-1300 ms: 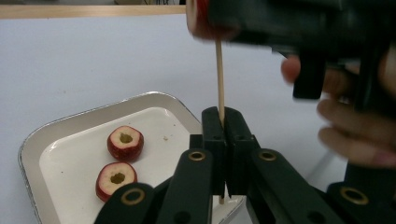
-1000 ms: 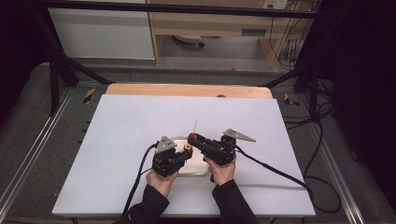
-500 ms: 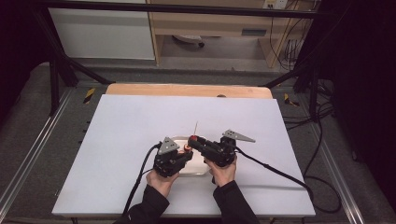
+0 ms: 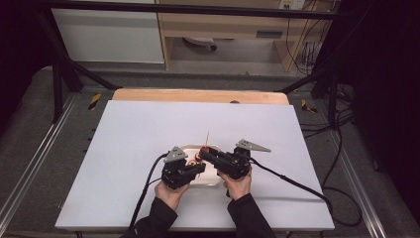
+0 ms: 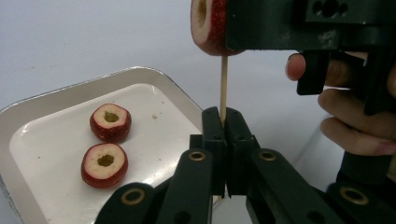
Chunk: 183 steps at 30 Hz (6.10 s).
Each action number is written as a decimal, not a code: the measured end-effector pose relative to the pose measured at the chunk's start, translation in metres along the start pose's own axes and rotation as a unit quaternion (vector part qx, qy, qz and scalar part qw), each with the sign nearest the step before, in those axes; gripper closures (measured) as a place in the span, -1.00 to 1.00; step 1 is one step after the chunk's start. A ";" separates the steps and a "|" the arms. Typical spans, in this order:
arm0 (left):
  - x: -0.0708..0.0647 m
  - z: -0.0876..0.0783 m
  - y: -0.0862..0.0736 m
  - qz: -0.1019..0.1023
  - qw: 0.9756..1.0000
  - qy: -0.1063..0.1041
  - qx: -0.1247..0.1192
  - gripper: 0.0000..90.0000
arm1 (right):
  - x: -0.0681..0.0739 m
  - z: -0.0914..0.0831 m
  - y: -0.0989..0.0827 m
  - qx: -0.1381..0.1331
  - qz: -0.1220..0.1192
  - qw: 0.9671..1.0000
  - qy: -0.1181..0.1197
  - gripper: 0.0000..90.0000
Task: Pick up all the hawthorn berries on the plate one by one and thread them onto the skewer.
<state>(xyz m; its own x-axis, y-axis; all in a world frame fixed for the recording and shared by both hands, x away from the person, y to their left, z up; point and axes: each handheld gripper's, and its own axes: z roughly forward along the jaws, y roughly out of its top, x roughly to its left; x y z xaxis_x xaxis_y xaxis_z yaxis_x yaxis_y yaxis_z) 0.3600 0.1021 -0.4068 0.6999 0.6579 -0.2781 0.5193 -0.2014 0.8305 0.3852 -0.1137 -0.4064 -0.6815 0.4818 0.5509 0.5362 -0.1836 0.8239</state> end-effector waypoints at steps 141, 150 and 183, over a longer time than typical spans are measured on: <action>0.043 -0.079 -0.046 0.061 0.991 0.058 0.104 0.97 | -0.002 0.051 0.054 0.148 -0.065 0.978 -0.130 0.31; 0.026 -0.063 -0.037 0.055 0.992 0.052 0.100 0.97 | -0.003 0.023 0.038 0.009 -0.033 0.997 -0.072 0.32; 0.001 -0.022 -0.008 -0.006 0.996 0.022 0.089 0.97 | 0.005 0.017 0.026 -0.084 -0.071 0.992 -0.066 0.32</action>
<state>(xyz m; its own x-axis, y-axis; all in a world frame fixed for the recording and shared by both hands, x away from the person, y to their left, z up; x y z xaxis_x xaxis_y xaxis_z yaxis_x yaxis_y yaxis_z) 0.3461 0.1205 -0.4033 0.6722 0.6921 -0.2629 0.6096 -0.3159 0.7270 0.4039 -0.1019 -0.3850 -0.6672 0.6183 0.4155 0.3419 -0.2414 0.9082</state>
